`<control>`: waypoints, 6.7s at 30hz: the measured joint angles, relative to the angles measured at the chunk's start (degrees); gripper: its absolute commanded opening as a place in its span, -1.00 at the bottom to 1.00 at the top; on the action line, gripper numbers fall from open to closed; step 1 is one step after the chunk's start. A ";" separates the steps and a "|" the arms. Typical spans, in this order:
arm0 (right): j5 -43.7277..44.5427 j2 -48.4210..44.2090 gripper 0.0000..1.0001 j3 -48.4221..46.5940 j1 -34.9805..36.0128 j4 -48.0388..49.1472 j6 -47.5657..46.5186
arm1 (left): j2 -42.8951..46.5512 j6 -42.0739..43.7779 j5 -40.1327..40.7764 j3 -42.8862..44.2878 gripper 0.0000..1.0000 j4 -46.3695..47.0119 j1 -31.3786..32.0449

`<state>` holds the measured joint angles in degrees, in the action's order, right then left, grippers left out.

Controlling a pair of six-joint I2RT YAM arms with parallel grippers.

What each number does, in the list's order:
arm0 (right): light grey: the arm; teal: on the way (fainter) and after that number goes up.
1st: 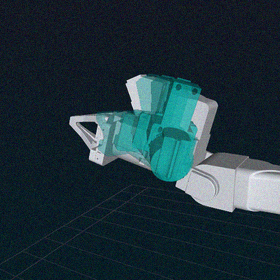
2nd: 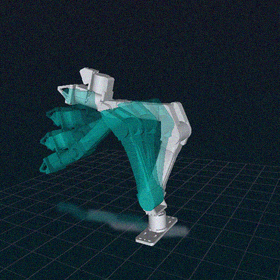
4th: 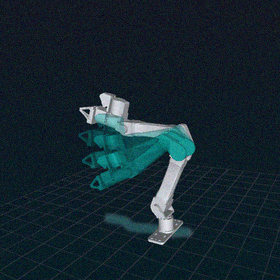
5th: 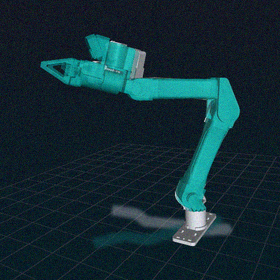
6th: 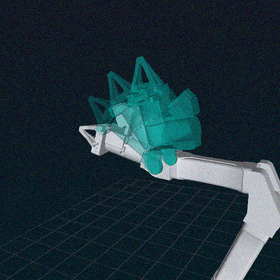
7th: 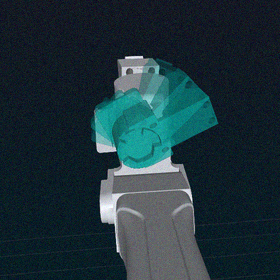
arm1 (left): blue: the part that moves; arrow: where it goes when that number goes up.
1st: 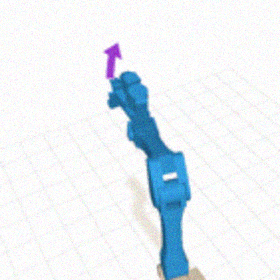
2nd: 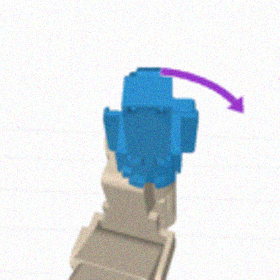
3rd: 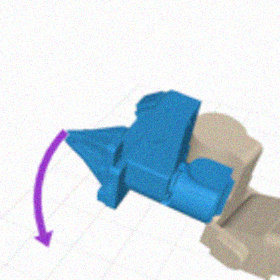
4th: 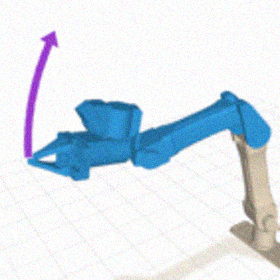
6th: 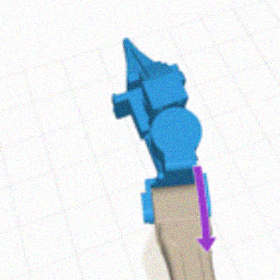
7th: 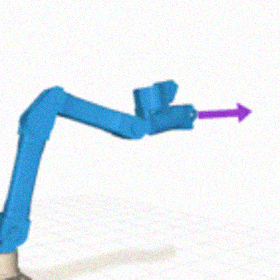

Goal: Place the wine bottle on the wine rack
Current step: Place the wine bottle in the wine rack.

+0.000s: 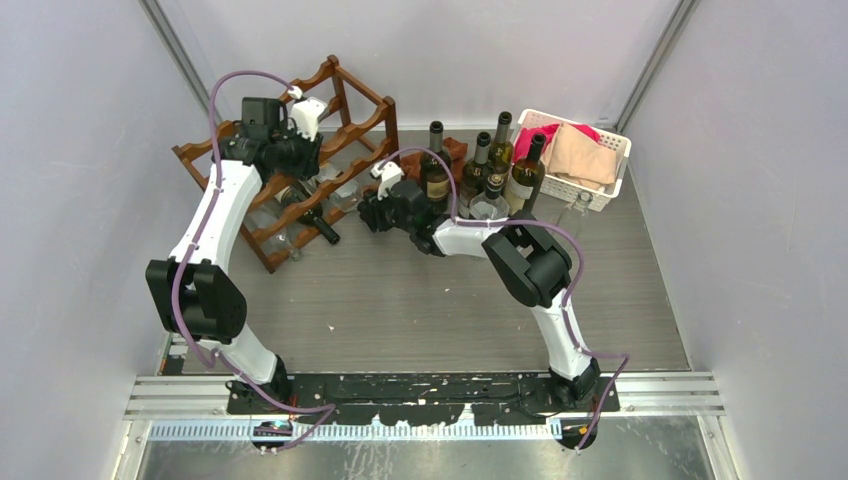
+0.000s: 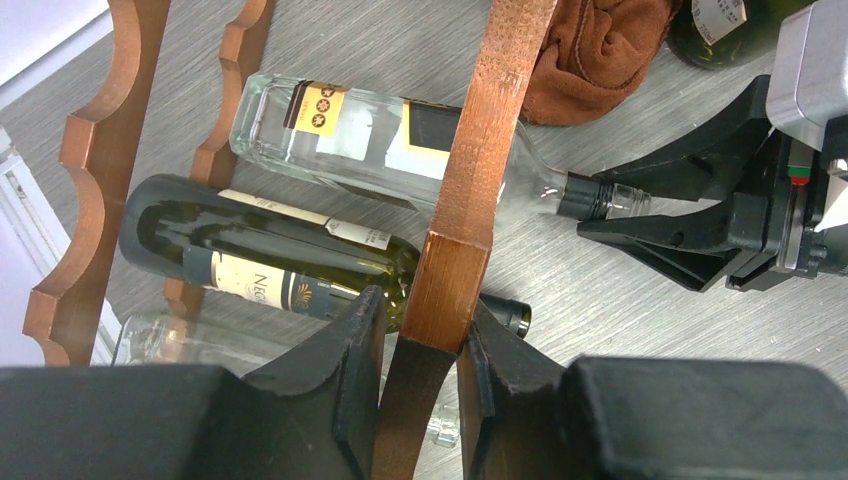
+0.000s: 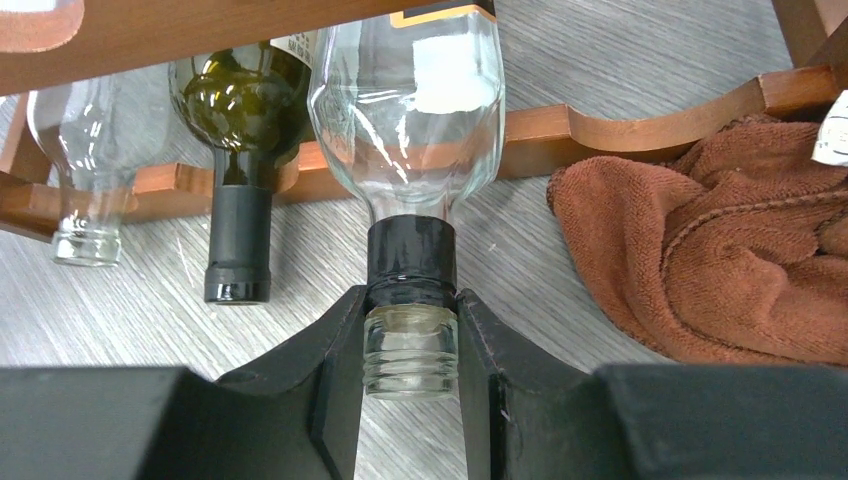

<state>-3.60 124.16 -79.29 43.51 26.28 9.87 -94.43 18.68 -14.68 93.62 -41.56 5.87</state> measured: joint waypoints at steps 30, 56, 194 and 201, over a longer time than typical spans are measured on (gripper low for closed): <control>0.70 4.39 -0.98 -3.93 0.44 0.52 13.42 | 0.00 -0.26 -2.32 -0.02 -0.59 0.00 -0.74; 1.99 8.96 -0.98 -10.82 0.50 -2.16 14.27 | -0.59 -0.44 -3.37 0.00 -0.60 1.05 -1.11; 8.48 16.13 -0.97 -11.58 6.12 13.90 -54.97 | -3.80 0.07 -12.90 2.25 -0.80 1.77 -3.02; 8.68 17.44 -0.55 -10.80 6.67 18.23 -63.98 | -3.80 -0.17 -13.64 2.21 -0.80 1.53 -3.02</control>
<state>5.08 141.60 -90.08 50.17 44.51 -54.11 -98.24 18.50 -28.32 95.83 -40.03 2.85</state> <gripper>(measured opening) 0.408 0.223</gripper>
